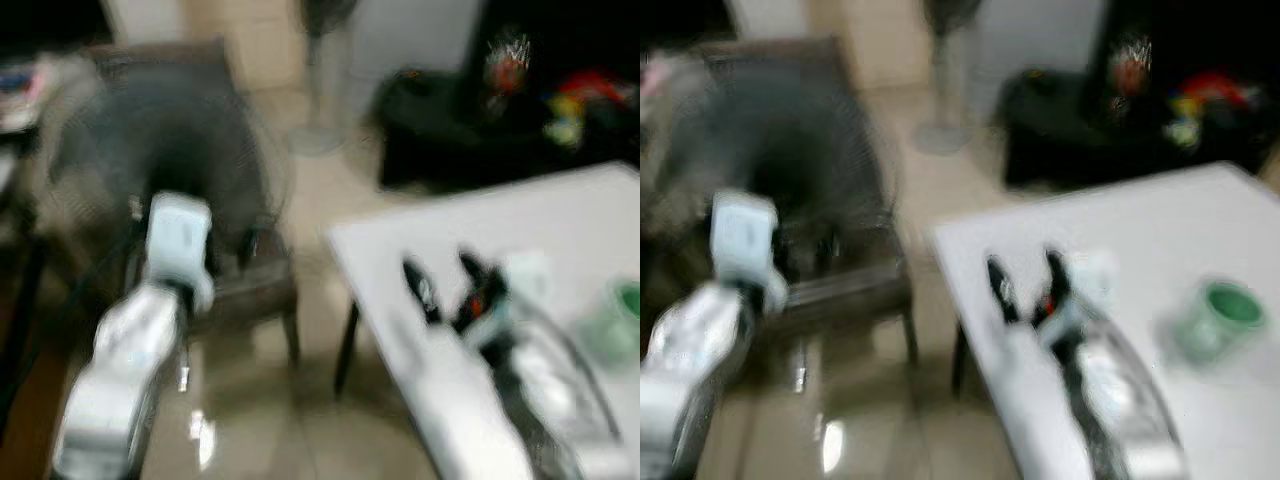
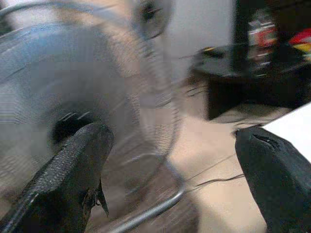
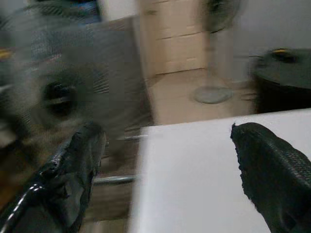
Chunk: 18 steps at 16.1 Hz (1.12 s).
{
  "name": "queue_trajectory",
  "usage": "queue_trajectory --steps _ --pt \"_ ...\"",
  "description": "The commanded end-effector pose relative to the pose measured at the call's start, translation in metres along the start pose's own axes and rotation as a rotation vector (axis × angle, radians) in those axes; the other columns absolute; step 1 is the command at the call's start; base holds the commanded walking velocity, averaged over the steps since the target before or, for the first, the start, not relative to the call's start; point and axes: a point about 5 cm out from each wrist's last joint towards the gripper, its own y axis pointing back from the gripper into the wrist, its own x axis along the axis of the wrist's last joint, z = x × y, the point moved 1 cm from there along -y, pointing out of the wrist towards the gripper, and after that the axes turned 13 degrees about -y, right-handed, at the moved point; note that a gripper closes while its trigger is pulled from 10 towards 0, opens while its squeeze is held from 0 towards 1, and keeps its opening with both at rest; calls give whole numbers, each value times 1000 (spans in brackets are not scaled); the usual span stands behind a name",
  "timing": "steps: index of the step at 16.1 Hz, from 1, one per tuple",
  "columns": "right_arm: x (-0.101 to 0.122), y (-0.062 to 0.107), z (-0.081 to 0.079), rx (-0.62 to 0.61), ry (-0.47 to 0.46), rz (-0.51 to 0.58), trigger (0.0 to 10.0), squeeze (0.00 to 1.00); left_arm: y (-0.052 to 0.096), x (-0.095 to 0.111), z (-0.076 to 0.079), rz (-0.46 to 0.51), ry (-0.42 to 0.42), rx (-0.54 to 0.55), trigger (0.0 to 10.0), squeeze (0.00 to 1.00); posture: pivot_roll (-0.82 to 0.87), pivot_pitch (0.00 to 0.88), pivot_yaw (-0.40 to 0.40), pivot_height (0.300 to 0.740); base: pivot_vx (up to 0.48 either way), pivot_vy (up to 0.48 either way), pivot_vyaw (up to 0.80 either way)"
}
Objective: Setting the table
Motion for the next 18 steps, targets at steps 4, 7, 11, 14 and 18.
queue_trajectory --steps 4,7,11,14,18 --pt "4 0 4 14 23 10 10000 1000 0 0 2 -1 5 1 10000 0 34 0 0 740 0 0 800" --pt "9 -2 8 -32 89 49 10000 1000 -1 0 1 4 -5 3 10000 0 38 0 5 740 0 0 800" --pt "17 -9 10 -58 142 89 10000 1000 -2 1 1 9 -2 4 10000 0 38 0 1 740 0 0 800" --pt "18 -7 11 -66 164 107 10000 1000 -4 2 1 13 -4 2 10000 0 39 0 3 740 0 0 800" --pt "10 -7 16 -67 63 24 10000 1000 -4 2 4 10 9 -5 10000 0 38 0 -6 740 0 0 0"
